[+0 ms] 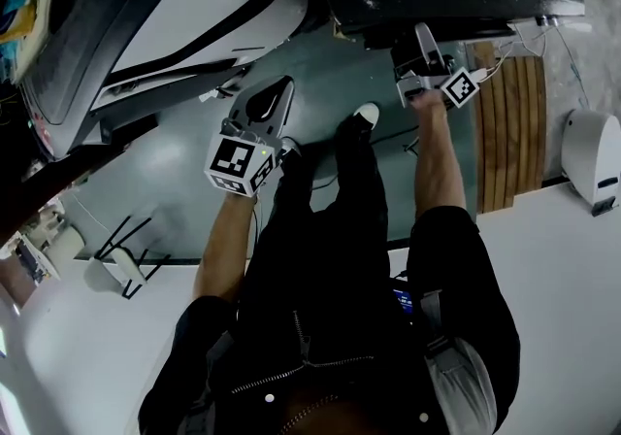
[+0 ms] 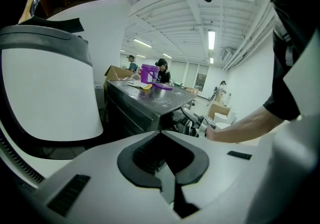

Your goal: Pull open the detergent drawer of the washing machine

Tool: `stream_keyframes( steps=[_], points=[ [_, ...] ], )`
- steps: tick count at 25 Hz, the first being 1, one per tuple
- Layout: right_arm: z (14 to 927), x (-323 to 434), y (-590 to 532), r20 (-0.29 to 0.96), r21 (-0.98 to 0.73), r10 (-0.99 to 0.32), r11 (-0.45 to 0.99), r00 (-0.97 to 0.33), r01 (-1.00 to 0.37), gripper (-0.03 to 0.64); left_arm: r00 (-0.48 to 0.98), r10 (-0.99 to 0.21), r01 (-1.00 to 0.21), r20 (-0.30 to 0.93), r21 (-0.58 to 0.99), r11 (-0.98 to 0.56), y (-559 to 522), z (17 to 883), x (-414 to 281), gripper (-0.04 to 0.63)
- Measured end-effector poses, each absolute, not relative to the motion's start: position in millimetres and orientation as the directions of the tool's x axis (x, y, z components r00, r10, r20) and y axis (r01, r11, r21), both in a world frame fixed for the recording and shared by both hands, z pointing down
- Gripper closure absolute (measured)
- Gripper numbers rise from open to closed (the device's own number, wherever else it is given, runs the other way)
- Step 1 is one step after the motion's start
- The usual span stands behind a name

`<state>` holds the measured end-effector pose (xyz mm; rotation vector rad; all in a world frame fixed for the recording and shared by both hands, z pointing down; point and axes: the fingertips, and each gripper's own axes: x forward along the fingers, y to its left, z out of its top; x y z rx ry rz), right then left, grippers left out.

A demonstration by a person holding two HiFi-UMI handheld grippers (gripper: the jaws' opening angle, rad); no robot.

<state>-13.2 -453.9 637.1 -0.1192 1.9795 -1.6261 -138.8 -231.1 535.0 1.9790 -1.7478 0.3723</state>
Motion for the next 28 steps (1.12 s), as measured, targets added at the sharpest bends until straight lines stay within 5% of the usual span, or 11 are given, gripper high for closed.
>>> stream_keyframes(
  steps=[28],
  points=[
    [636.2, 9.6, -427.9, -0.380, -0.917, -0.380, 0.275, -0.843, 0.289, 0.344, 0.189, -0.846, -0.976, 0.498, 0.193, -0.105, -220.0, 537.4, -144.0, 0.577]
  ],
)
